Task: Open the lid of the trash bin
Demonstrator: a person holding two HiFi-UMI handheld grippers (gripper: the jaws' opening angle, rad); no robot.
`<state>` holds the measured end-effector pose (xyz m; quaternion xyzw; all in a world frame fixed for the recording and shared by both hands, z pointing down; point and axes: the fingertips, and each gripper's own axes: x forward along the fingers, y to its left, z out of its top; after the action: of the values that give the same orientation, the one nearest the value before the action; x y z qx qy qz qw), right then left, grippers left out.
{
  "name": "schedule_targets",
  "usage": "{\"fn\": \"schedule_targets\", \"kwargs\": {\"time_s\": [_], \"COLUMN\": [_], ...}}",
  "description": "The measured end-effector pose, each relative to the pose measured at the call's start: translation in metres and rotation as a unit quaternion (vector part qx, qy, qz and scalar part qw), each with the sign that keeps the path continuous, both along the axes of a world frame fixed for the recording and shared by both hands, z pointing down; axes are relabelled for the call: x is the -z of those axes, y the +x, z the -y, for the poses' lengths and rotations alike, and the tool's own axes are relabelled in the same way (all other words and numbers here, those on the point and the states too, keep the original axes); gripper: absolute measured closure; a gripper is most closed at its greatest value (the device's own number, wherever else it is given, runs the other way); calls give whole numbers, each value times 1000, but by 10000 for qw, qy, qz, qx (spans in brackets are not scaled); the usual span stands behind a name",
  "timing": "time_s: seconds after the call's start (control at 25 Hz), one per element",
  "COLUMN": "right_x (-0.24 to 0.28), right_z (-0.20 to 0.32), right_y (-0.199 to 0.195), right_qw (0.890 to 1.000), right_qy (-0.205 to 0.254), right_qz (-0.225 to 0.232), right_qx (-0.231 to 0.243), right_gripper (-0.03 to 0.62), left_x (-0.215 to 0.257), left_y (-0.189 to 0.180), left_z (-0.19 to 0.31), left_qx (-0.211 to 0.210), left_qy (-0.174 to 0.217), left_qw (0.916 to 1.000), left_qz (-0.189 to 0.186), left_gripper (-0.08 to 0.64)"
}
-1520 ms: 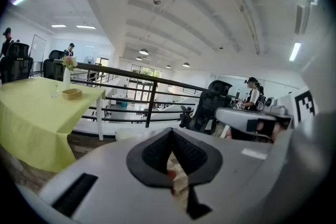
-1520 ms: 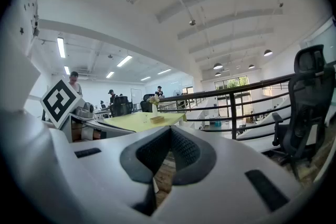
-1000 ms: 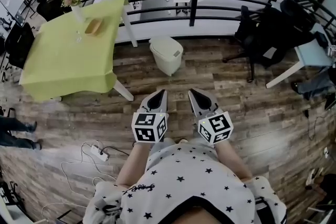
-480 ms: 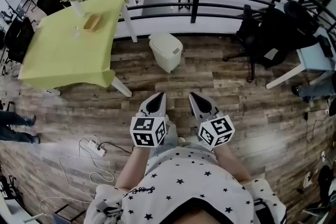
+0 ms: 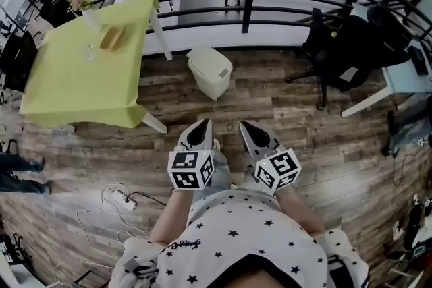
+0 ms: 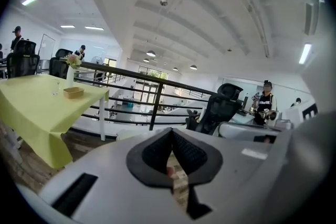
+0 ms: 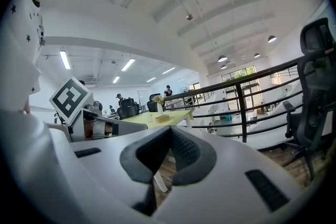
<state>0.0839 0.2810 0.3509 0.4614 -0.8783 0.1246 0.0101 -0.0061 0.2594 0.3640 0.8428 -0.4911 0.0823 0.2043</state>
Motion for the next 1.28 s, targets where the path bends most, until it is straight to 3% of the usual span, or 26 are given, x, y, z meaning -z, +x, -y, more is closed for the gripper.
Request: {"fn": "schedule_targets", "kwargs": {"time_s": [0.8,1.28], "right_x": [3,-11], "right_z": [195,290], "right_y": [-17,-57], "right_qw": [9993,9988], "right_qy": [-242,-349], "right_qz": [-180,-259], "right_qx": [-221,-205], "right_gripper": [597,597], "left_x": [-5,-20], "left_y": [-28,-66], "left_z": [189,286], "left_qx": [-153,-192], "left_qy": [-131,-202], "left_qw": [9997,9996], "left_qz": [117,106], "left_gripper": [549,549]}}
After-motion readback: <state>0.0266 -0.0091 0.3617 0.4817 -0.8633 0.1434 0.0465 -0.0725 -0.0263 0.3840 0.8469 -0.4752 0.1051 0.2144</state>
